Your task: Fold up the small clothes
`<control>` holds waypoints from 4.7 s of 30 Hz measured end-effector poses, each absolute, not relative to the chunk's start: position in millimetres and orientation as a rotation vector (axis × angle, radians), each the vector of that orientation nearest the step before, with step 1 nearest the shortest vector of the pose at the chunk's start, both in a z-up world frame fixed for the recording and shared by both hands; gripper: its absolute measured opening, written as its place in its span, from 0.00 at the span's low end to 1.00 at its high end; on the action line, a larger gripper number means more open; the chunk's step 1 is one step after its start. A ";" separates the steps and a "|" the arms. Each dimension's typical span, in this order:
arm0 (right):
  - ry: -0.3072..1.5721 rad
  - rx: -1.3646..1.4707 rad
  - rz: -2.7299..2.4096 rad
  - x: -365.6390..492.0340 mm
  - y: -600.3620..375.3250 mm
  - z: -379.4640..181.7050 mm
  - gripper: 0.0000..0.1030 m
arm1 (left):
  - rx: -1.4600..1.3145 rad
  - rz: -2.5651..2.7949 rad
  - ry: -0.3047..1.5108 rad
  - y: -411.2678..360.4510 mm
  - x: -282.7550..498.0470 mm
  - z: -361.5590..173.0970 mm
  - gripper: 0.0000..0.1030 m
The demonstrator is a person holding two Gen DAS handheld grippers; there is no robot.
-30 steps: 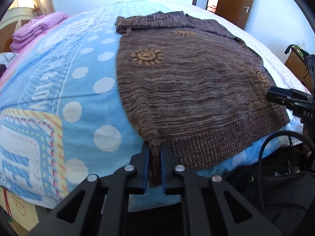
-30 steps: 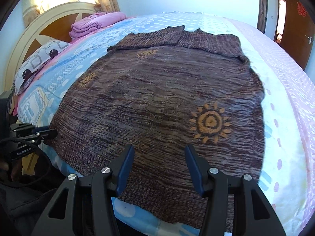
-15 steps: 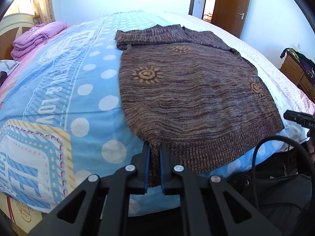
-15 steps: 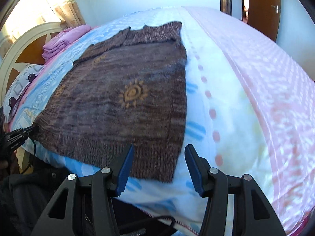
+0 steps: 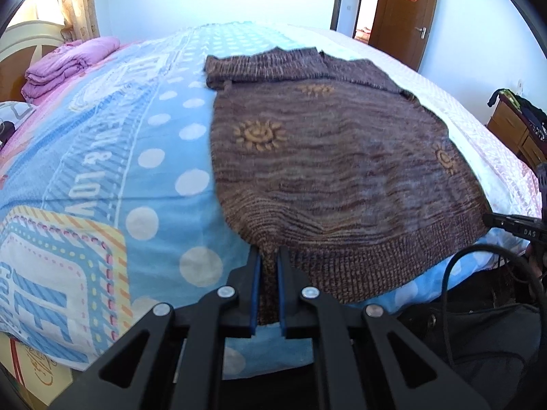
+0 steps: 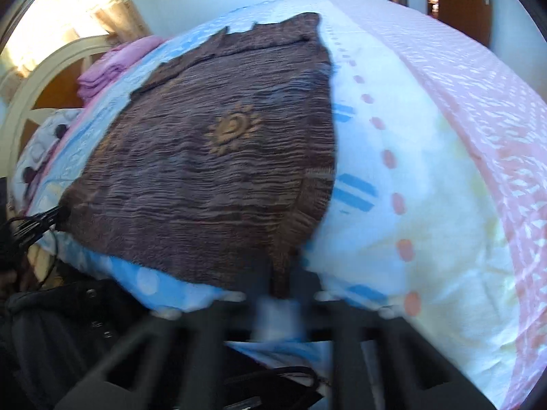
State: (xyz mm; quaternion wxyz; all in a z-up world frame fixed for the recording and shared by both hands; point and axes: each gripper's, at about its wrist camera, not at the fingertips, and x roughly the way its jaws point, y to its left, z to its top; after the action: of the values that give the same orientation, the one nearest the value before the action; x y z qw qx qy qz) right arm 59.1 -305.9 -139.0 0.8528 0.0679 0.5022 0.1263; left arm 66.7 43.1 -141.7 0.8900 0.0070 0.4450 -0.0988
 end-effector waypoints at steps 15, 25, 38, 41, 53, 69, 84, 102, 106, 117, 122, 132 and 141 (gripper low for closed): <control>0.697 0.247 0.342 24.4 -332.3 -49.3 0.06 | -0.092 -0.282 0.798 59.3 59.8 -86.9 0.08; 0.700 0.319 0.354 29.5 -341.1 -50.8 0.05 | -0.159 -0.292 0.810 71.2 71.4 -88.8 0.08; 0.628 0.287 0.344 85.2 -327.4 -20.3 0.06 | -0.133 -0.269 0.726 74.5 115.0 -65.1 0.08; 0.594 0.269 0.316 103.5 -324.8 -10.6 0.05 | -0.139 -0.256 0.709 76.8 134.2 -60.1 0.08; 0.525 0.210 0.297 191.5 -315.9 30.0 0.06 | -0.192 -0.232 0.676 87.2 214.5 -36.4 0.08; 0.582 0.199 0.232 308.9 -307.7 18.3 0.06 | -0.155 -0.185 0.688 74.0 325.4 -34.3 0.08; 0.898 0.144 0.112 428.8 -298.6 -108.2 0.07 | 0.048 -0.017 0.851 51.8 404.6 -138.8 0.25; 0.870 -0.583 0.051 442.6 -209.0 -111.4 0.82 | 0.311 0.083 0.810 36.0 417.0 -144.3 0.84; 0.828 -0.504 -0.025 478.2 -219.3 -82.1 0.82 | 0.253 0.151 0.775 53.4 439.0 -124.7 0.85; 0.811 -0.255 -0.068 471.6 -273.9 -67.7 0.82 | 0.226 0.222 0.816 87.4 432.6 -134.7 0.90; 0.883 -0.400 -0.028 439.3 -261.3 -84.6 0.82 | 0.256 0.182 0.832 77.8 430.1 -141.2 0.90; 0.909 -0.498 -0.131 459.7 -261.4 -99.3 0.82 | 0.260 0.271 0.843 62.8 463.8 -147.6 0.92; 0.921 -0.180 -0.189 450.6 -321.6 -88.2 0.82 | 0.114 0.364 0.910 117.9 452.1 -159.8 0.92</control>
State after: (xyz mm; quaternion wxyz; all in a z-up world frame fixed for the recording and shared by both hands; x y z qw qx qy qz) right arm 450.6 -321.6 -88.2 0.8876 -0.0866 0.4432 -0.0908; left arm 452.1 117.9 -159.8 0.8807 0.0549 0.4368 0.1748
